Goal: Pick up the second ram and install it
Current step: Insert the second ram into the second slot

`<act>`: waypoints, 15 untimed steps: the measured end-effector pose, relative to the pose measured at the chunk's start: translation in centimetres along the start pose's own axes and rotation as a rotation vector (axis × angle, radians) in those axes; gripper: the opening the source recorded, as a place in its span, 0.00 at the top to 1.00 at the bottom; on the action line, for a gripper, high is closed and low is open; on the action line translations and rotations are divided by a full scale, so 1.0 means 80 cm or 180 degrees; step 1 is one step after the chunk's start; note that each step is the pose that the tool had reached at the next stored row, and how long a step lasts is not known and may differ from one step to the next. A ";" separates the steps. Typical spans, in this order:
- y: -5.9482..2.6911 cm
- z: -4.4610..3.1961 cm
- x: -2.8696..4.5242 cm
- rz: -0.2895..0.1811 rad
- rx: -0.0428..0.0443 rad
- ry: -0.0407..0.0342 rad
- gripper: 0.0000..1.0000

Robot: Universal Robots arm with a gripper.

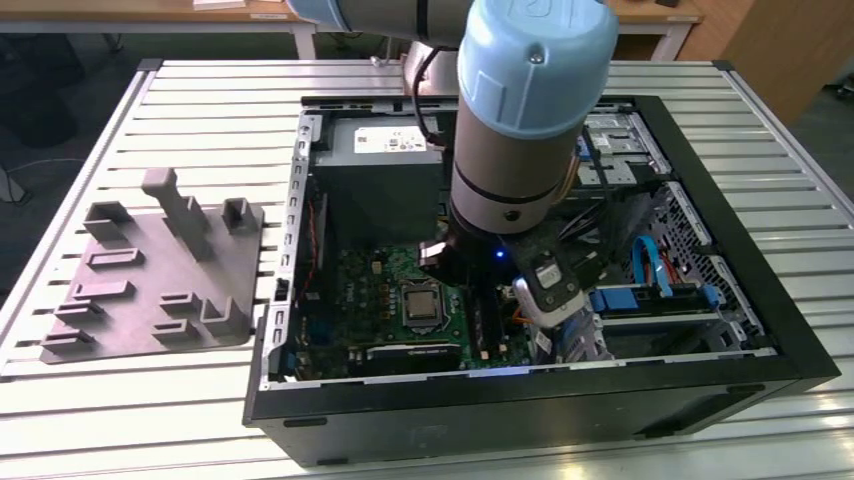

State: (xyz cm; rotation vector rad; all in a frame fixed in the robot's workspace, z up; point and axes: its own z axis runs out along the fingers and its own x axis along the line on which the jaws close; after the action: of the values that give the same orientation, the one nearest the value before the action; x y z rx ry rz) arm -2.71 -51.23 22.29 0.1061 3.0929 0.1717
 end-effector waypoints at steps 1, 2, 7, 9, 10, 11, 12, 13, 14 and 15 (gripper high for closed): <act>0.001 0.0016 0.0001 0.0000 0.0001 0.0000 0.86; 0.001 0.0030 0.0001 0.0000 0.0001 0.0000 0.86; 0.001 0.0072 0.0025 -0.0001 0.0010 -0.0001 0.86; 0.002 0.0083 0.0029 -0.0001 0.0013 0.0000 0.86; 0.002 0.0088 0.0030 -0.0001 0.0013 -0.0001 0.86; 0.002 0.0091 0.0032 -0.0001 0.0013 0.0000 0.86; 0.003 0.0093 0.0032 -0.0001 0.0013 -0.0001 0.86; 0.004 0.0095 0.0033 -0.0001 0.0013 -0.0001 0.86; 0.004 0.0097 0.0033 -0.0001 0.0013 -0.0001 0.86; 0.005 0.0098 0.0033 -0.0001 0.0012 -0.0001 0.86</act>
State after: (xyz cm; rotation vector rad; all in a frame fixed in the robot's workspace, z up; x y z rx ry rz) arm -2.92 -50.76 21.54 0.1059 3.0932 0.1657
